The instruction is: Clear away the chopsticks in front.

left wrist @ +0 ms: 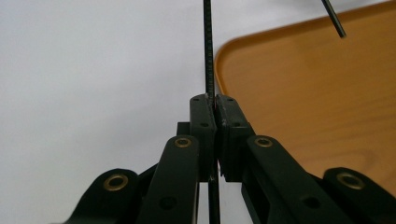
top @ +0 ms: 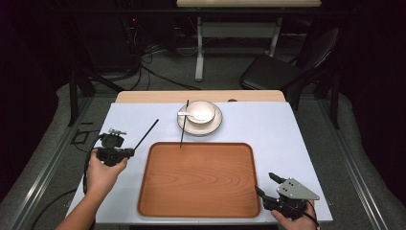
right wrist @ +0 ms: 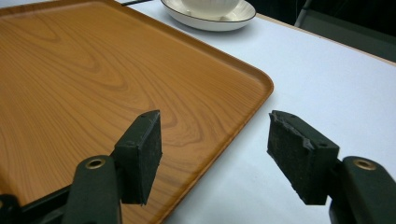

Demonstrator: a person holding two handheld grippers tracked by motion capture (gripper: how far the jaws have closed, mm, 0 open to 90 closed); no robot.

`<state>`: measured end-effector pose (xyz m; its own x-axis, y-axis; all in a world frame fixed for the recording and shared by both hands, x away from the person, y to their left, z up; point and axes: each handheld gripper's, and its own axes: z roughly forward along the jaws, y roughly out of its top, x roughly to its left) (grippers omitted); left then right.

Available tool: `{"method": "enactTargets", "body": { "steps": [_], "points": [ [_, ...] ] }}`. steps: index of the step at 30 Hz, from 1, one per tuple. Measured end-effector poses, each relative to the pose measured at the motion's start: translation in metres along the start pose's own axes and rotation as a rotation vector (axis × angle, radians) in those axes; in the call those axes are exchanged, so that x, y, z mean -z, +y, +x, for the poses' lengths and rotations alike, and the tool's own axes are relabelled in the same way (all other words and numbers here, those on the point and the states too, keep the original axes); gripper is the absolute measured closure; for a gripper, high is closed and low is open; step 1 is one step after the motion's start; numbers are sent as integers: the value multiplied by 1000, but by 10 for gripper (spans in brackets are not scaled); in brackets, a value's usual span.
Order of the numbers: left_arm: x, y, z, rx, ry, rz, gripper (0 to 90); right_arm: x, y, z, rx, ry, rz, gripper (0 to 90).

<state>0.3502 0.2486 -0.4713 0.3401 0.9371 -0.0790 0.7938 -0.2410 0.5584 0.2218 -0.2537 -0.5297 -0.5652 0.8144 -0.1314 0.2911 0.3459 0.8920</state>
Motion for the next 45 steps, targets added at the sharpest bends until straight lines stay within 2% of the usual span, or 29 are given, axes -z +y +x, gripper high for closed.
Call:
{"method": "enactTargets", "body": {
  "steps": [8, 18, 25, 35, 45],
  "points": [
    [13, -31, -5, -6, -47, -2, 865, -1, 0, 0, -2, -2, 1, 346],
    [8, -54, -24, -45, -84, 28, 864, -1, -1, 0, -2, -3, 4, 345],
    [4, -60, -38, -75, -109, 49, 864, -1, 0, 1, -1, -6, 2, 346],
    [-10, -62, -53, -112, -114, 90, 864, -1, 0, 1, 1, -1, 2, 345],
    [-28, -60, -64, -105, -134, 152, 862, -1, 0, 1, -1, 2, 2, 345]
  ]
}}
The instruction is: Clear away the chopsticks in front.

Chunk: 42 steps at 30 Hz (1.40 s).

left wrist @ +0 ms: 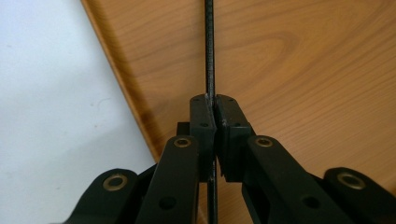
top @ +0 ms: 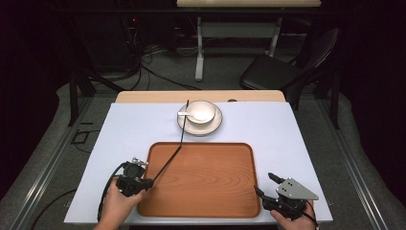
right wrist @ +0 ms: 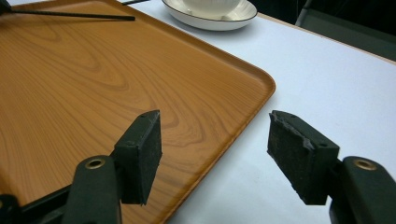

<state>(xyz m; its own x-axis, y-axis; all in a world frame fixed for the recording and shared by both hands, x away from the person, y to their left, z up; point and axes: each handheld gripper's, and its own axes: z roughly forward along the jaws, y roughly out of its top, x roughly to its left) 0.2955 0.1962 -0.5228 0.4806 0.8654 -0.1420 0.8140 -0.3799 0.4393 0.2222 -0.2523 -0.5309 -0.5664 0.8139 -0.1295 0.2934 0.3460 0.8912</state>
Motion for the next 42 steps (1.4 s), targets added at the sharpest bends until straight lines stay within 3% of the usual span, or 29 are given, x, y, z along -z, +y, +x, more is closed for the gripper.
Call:
{"method": "enactTargets", "body": {
  "steps": [5, 22, 33, 42],
  "points": [
    [-10, 0, 0, 13, -4, 17, 862, 0, 0, 0, 0, 0, -3, 345],
    [-8, -4, 1, 39, -2, 10, 844, 0, 0, 0, 0, 0, -2, 345],
    [-6, -8, -4, 29, -31, 20, 762, 1, 0, 0, -2, -1, -5, 345],
    [-3, -7, -3, 20, -4, 12, 683, 1, 0, 0, 0, -1, -5, 345]
  ]
}}
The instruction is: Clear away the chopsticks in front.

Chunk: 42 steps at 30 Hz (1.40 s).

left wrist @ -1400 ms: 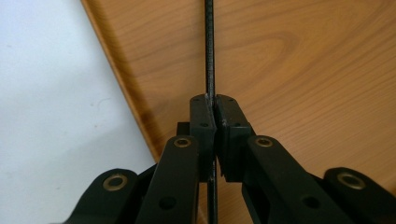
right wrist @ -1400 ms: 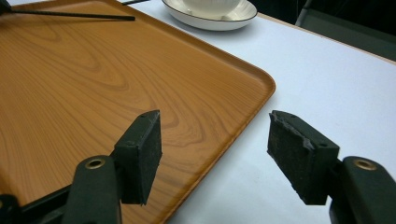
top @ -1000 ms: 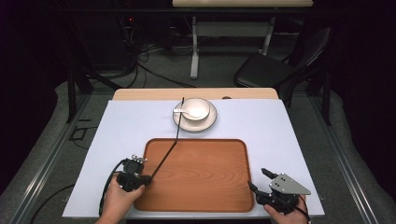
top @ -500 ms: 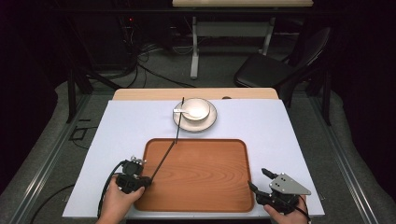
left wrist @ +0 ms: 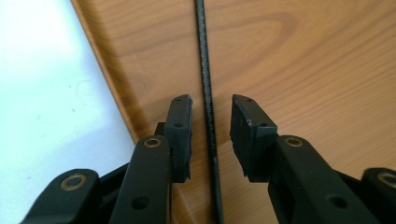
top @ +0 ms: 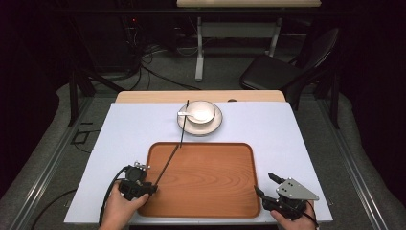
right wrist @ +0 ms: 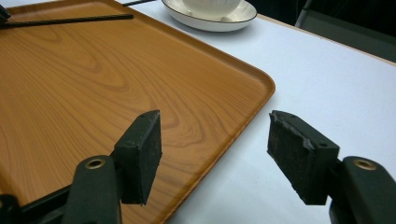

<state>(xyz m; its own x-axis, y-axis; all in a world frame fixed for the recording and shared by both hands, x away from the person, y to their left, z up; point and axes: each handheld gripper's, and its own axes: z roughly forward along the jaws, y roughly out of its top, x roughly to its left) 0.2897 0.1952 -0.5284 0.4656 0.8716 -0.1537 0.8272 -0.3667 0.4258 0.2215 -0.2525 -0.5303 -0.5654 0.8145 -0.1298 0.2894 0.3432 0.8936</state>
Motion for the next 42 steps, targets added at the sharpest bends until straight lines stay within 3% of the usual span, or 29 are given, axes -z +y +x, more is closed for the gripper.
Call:
{"method": "enactTargets", "body": {
  "steps": [6, 15, 25, 34, 39, 42],
  "points": [
    [11, 8, 2, -6, 13, -38, 618, 0, 0, 0, 0, 1, 1, 345],
    [25, 32, 5, -37, 46, -90, 537, 0, 0, 0, 0, 1, 2, 344],
    [21, 50, 7, -50, 91, -108, 499, 0, 0, 0, 3, 3, 6, 345],
    [19, 73, 17, -68, 120, -112, 499, -1, 0, 0, 1, 5, 8, 345],
    [21, 88, 22, -60, 109, -122, 506, -2, -1, 0, 0, 7, 11, 345],
    [21, 101, 23, -26, 93, -115, 514, -2, -1, 0, -1, 6, 8, 345]
  ]
}}
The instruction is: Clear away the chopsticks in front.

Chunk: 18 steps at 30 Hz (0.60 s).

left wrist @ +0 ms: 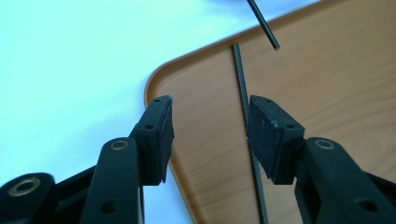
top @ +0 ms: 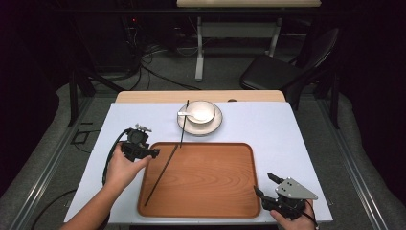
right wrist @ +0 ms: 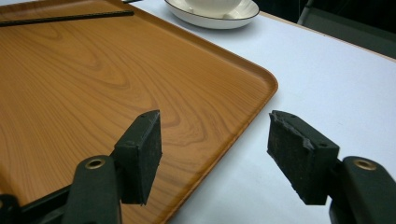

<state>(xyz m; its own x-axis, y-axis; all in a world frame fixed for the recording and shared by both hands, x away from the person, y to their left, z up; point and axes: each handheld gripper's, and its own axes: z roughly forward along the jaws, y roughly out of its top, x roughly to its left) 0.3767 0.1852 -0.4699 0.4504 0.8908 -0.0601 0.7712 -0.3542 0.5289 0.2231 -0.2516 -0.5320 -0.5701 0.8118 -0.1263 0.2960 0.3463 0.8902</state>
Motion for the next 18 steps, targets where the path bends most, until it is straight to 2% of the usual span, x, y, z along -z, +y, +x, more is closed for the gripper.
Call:
{"method": "enactTargets", "body": {
  "steps": [2, 8, 16, 18],
  "points": [
    [-1, 6, 0, -1, -4, 3, 532, 0, 0, 0, 0, 0, 1, 345],
    [-7, 21, -4, -52, 47, 6, 525, 0, 0, -1, 0, 2, 0, 345],
    [-18, 38, -11, -83, 53, -18, 521, 1, 0, -1, 1, 1, -3, 345],
    [-21, 42, -13, -89, 65, -20, 522, 1, 0, -2, 1, 0, -3, 346]
  ]
}}
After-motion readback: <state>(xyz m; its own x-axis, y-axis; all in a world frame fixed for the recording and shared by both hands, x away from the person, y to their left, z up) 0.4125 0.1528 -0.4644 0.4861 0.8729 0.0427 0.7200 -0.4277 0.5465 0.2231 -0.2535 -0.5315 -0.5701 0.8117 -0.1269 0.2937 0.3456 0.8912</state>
